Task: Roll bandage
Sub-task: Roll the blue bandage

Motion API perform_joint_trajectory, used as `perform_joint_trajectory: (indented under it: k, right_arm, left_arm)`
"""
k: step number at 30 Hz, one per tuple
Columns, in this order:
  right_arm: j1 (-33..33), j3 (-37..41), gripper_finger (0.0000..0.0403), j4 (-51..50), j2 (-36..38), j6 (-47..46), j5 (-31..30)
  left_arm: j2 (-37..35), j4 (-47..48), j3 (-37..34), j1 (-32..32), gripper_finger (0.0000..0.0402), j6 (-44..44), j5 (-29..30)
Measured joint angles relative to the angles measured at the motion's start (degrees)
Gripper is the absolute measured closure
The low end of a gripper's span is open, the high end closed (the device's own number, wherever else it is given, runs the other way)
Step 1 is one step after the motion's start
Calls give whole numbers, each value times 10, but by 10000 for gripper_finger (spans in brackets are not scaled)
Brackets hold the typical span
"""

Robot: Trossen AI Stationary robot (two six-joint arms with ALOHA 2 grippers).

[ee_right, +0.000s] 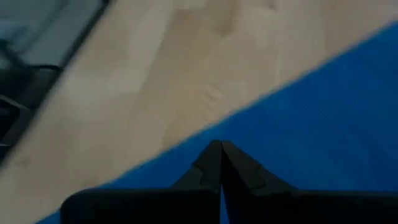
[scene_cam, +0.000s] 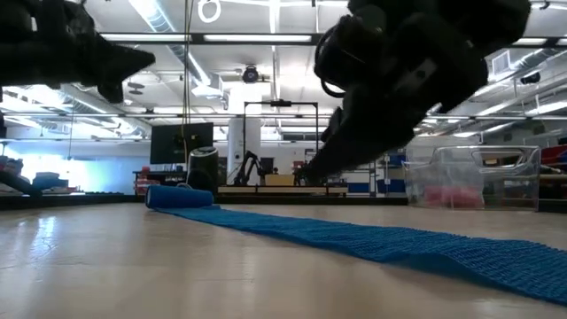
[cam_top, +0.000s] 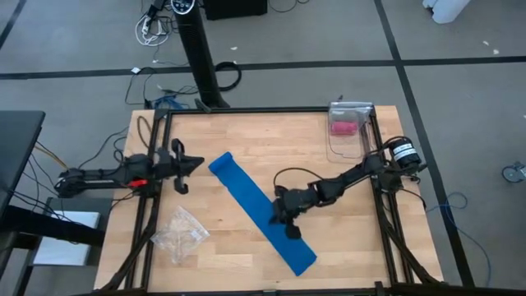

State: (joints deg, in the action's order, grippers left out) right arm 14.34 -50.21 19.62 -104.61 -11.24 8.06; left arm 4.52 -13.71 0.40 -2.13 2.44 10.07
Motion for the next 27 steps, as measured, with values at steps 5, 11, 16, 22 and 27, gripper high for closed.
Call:
perform_joint_trajectory:
  k: [5, 11, 16, 22, 27]
  right_arm:
    - [-27, -14, 392, -43, 40, 52, 38]
    - [-73, 50, 399, -69, 120, 116, -4]
    - [-118, 128, 397, 21, 167, 98, 46]
    - [-129, 164, 398, 37, 198, 111, 41]
    - [-140, 164, 394, 39, 199, 127, 37]
  left_arm:
    - [68, -1, 0, 8, 349, 32, 28]
    - [154, -8, 0, 36, 343, 100, 57]
    - [213, -27, 9, 70, 343, 117, 98]
    - [288, -25, 67, 105, 343, 185, 108]
    - [363, -12, 94, 138, 343, 288, 142]
